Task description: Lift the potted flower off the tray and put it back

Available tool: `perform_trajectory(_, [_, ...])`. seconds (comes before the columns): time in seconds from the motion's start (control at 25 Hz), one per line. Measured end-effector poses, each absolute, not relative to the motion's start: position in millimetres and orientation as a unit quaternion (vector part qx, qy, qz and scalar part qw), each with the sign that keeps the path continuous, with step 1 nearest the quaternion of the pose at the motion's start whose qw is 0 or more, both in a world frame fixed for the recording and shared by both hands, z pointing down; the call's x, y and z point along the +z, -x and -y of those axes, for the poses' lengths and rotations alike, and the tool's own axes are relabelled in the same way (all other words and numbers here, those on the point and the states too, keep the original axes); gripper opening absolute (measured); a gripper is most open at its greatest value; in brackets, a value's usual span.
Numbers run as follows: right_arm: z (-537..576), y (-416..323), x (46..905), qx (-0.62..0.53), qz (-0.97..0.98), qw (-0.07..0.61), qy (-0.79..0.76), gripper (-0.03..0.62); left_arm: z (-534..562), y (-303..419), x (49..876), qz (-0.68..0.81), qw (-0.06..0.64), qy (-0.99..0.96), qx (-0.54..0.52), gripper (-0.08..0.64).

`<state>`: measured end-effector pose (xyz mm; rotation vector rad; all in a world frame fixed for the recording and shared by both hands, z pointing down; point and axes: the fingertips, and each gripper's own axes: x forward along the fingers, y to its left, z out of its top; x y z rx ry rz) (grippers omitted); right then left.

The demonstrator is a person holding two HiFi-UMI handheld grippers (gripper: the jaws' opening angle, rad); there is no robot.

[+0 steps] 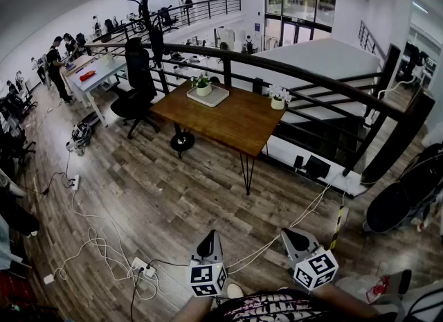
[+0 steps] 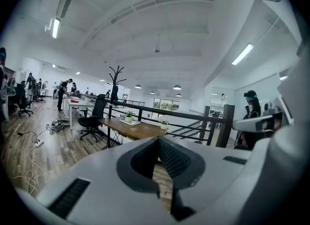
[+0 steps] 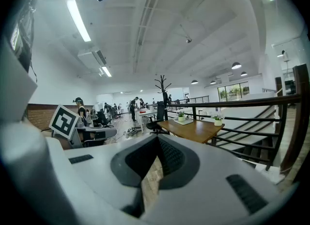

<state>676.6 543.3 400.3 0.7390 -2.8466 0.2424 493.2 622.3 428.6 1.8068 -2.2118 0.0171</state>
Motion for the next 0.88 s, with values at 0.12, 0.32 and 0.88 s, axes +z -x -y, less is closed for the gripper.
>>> perform_trajectory(0.12, [-549.3,-678.1,405.4,0.086,0.959,0.096,-0.253,-0.008,-627.5,-495.1,432.6,0.763,0.142,-0.631,0.006,0.008])
perform_trajectory(0.32, [-552.5,-669.8,403.8,0.083,0.959,0.098,-0.252,-0.008,-628.1,-486.6,430.3,0.762,0.139,-0.632,0.003,0.008])
perform_trajectory(0.88, [-569.7,-645.1,385.5,0.052,0.963,0.089,-0.250,-0.008,-634.5,-471.3,425.8,0.748,0.134,-0.650,-0.011,0.008])
